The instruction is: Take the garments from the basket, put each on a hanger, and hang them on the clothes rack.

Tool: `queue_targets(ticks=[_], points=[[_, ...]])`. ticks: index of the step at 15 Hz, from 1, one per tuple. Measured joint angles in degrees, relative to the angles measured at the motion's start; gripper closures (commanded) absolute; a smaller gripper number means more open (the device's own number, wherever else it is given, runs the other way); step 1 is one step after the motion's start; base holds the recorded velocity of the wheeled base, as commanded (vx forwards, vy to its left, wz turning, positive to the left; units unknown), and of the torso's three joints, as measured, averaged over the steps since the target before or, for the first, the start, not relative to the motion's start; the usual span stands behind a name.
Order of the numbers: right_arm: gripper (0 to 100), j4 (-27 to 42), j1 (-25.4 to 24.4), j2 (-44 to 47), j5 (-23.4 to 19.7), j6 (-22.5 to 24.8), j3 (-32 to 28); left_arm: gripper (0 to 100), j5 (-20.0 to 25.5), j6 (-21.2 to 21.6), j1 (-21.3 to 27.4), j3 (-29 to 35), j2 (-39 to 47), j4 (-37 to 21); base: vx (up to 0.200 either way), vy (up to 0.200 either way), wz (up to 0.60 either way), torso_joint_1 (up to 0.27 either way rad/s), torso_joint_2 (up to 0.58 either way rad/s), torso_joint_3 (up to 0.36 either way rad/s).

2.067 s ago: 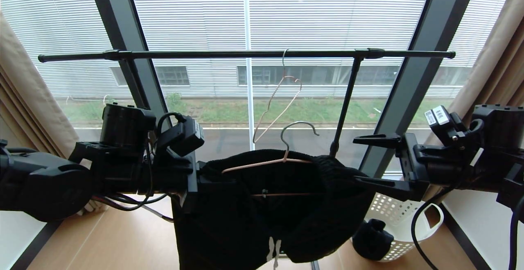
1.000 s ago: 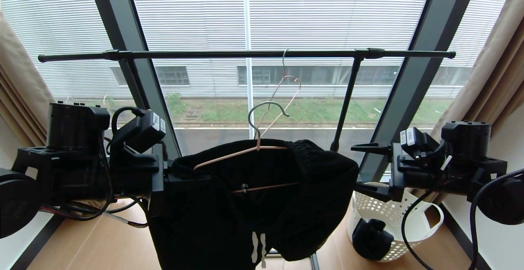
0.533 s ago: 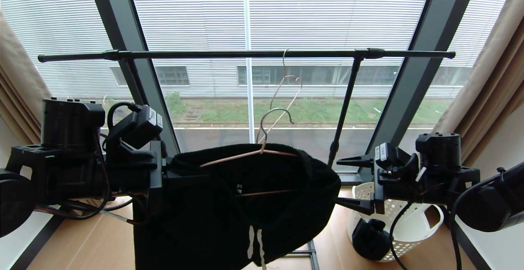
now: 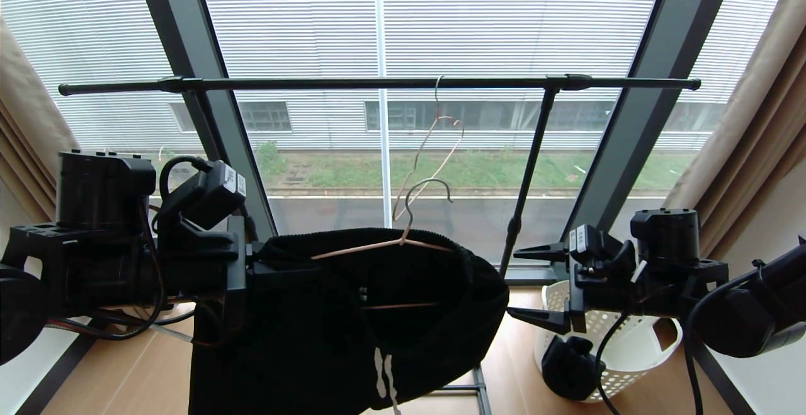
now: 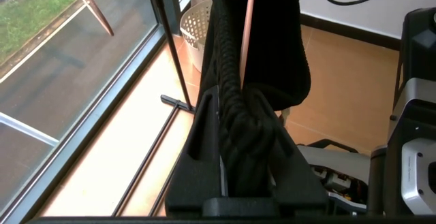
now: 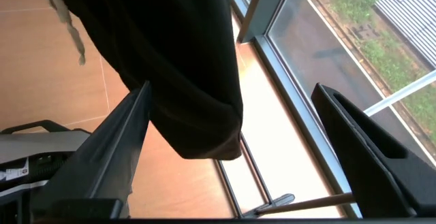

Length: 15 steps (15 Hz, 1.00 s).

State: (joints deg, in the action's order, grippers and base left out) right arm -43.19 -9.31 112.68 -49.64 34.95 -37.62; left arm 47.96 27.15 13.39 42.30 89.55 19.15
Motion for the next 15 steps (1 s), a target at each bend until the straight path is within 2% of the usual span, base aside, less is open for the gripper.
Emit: queue_targets(ticks=[5, 9, 12, 15], points=[[0, -0.1, 2.1, 0.2, -0.3, 1.5, 0.0, 100, 1.3, -0.1, -0.2, 0.0, -0.3, 1.0, 0.000, 0.000, 0.00, 0.000, 0.00, 0.000], [0, -0.1, 1.9, 1.4, -0.3, 2.2, 0.1, 100, 1.4, -2.3, -0.2, 0.1, -1.4, 2.4, 0.000, 0.000, 0.00, 0.000, 0.00, 0.000], [0, -0.1, 1.3, 2.4, -0.3, 1.8, -0.1, 100, 1.4, -2.5, -0.2, -0.2, -2.2, 2.5, 0.000, 0.000, 0.00, 0.000, 0.00, 0.000], [0, -0.2, -1.5, 3.9, -0.3, 0.0, -0.3, 100, 1.4, -2.6, 0.5, -0.5, -3.3, 2.5, 0.000, 0.000, 0.00, 0.000, 0.00, 0.000]])
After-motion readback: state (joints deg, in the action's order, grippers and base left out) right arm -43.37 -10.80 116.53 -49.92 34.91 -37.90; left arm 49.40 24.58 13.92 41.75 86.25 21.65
